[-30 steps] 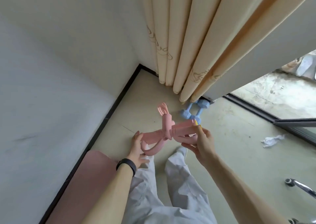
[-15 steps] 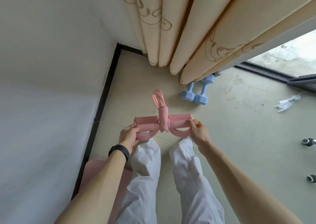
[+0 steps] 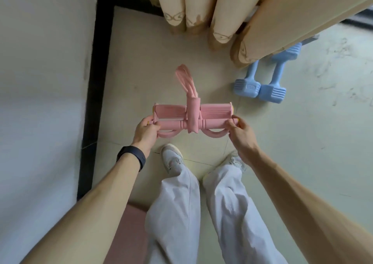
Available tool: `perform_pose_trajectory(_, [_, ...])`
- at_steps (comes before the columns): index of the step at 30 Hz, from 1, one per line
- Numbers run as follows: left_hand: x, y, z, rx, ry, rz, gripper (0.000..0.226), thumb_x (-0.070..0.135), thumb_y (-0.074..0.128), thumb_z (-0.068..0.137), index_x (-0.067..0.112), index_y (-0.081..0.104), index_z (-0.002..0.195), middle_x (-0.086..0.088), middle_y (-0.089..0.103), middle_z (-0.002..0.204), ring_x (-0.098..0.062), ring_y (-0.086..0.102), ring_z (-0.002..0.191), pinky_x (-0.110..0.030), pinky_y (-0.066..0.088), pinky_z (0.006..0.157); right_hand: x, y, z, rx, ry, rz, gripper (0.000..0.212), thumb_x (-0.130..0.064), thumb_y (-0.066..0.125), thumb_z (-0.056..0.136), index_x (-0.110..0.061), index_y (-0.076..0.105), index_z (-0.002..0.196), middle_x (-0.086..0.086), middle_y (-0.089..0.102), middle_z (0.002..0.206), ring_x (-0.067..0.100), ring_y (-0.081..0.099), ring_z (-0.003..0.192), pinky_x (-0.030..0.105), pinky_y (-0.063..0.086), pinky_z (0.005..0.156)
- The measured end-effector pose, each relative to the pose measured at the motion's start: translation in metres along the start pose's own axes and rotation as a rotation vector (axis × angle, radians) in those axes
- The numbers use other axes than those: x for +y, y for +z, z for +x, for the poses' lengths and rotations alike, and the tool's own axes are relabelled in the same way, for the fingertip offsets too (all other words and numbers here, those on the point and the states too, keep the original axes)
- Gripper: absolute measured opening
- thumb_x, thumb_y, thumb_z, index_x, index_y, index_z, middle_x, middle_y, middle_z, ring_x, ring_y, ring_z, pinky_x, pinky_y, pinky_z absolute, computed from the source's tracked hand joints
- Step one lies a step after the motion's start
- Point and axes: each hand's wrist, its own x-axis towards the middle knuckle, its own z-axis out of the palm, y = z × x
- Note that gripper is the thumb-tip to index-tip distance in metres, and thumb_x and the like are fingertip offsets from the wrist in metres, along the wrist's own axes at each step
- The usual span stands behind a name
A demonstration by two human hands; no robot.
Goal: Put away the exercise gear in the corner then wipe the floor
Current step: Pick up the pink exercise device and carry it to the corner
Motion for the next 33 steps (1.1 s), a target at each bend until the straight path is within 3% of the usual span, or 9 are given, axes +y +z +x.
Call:
perform_pose_trajectory(7, [0.011,0.039,0.095,-0.010,0.090,-0.062,0.037,-0.002,0.052,0.092,0.028,0.063,0.110,0.003,0.067,0.110,-0.021,0.060,0.101,-0.038,0.047,0.094,0.020,0.024,0.096,0.054,-0.062,0.188,0.024,-0.027,0.057,0.085,-0.028,0.069,0.106,-0.017,0.062,0.080,0.005,0.053,0.077,0.033,0.043,0.080])
perform_pose_trajectory(10, [0.029,0.049,0.125,-0.052,0.127,-0.092,0.039,-0.004,0.050,0.092,0.032,0.064,0.101,0.004,0.066,0.104,-0.019,0.058,0.099,-0.035,0.041,0.086,0.017,0.031,0.127,0.078,-0.123,0.247,0.033,-0.027,0.059,0.086,-0.026,0.066,0.118,-0.021,0.059,0.082,0.001,0.051,0.078,0.030,0.040,0.084])
perform_pose_trajectory(15, [0.057,0.068,0.164,-0.112,0.202,-0.070,0.043,-0.003,0.051,0.091,0.024,0.058,0.124,-0.005,0.064,0.127,-0.024,0.060,0.120,-0.041,0.044,0.102,0.018,0.038,0.169,0.131,-0.184,0.272,0.045,-0.041,0.062,0.078,-0.032,0.061,0.122,-0.016,0.058,0.098,0.007,0.050,0.092,0.034,0.040,0.090])
perform_pose_trajectory(19, [0.064,0.075,0.178,-0.169,0.205,-0.189,0.050,-0.014,0.049,0.087,0.017,0.056,0.126,-0.006,0.064,0.124,-0.022,0.063,0.116,-0.032,0.056,0.086,0.027,0.042,0.187,0.191,-0.259,0.278,0.044,-0.033,0.062,0.078,-0.031,0.059,0.122,-0.011,0.057,0.102,0.011,0.050,0.095,0.037,0.042,0.092])
perform_pose_trajectory(21, [0.063,0.072,0.179,-0.212,0.200,-0.273,0.051,-0.015,0.050,0.087,0.017,0.057,0.126,-0.004,0.063,0.123,-0.021,0.063,0.117,-0.034,0.056,0.090,0.027,0.043,0.185,0.213,-0.304,0.324,0.043,-0.031,0.062,0.081,-0.028,0.058,0.124,-0.009,0.055,0.105,0.012,0.049,0.097,0.036,0.042,0.094])
perform_pose_trajectory(23, [0.066,0.069,0.179,-0.229,0.218,-0.297,0.050,-0.013,0.051,0.087,0.019,0.058,0.124,-0.004,0.060,0.124,-0.020,0.062,0.117,-0.036,0.055,0.095,0.021,0.045,0.184,0.243,-0.319,0.311,0.039,-0.027,0.060,0.089,-0.027,0.057,0.129,-0.009,0.057,0.110,0.005,0.053,0.097,0.029,0.043,0.098])
perform_pose_trajectory(26, [0.070,0.075,0.183,-0.193,0.259,-0.147,0.044,-0.010,0.051,0.089,0.024,0.059,0.116,-0.003,0.063,0.122,-0.017,0.064,0.112,-0.029,0.057,0.085,0.014,0.054,0.181,0.279,-0.278,0.142,0.040,-0.027,0.055,0.098,-0.027,0.052,0.138,-0.015,0.060,0.117,-0.005,0.056,0.100,0.016,0.041,0.097])
perform_pose_trajectory(29, [0.067,0.082,0.198,-0.108,0.302,0.062,0.041,-0.004,0.056,0.089,0.024,0.054,0.119,0.003,0.064,0.115,-0.013,0.061,0.105,-0.030,0.053,0.091,0.017,0.063,0.189,0.272,-0.196,0.077,0.041,-0.026,0.058,0.095,-0.026,0.054,0.136,-0.013,0.064,0.116,0.008,0.059,0.109,0.031,0.044,0.106])
perform_pose_trajectory(33, [0.066,0.080,0.215,-0.104,0.313,0.070,0.042,-0.004,0.060,0.090,0.028,0.052,0.117,0.006,0.063,0.114,-0.010,0.060,0.103,-0.026,0.049,0.082,0.018,0.065,0.200,0.333,-0.222,0.134,0.039,-0.023,0.062,0.090,-0.027,0.059,0.129,-0.016,0.066,0.113,0.004,0.061,0.108,0.038,0.046,0.108])
